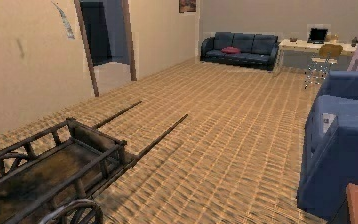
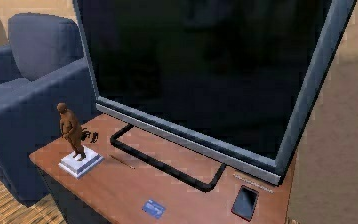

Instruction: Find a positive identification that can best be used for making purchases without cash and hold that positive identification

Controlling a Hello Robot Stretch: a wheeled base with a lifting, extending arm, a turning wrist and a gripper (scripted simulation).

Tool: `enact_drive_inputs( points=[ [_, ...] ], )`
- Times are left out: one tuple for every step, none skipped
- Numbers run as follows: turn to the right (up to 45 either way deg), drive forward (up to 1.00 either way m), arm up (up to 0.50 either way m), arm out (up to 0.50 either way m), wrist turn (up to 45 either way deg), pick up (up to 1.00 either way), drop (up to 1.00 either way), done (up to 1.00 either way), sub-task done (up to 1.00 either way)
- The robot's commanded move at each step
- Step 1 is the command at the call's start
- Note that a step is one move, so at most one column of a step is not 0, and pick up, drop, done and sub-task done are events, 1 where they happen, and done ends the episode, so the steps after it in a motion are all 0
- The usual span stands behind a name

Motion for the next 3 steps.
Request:
enact_drive_inputs(
  points=[
    [0.0, 0.00, 0.50, 0.00, 0.0, 0.00, 0.00, 0.00, 0.00],
    [0.0, 0.00, 0.28, 0.00, 0.0, 0.00, 0.00, 0.00, 0.00],
    [0.0, 0.00, 0.00, 0.14, 0.0, 0.00, 0.00, 0.00, 0.00]
  ],
)
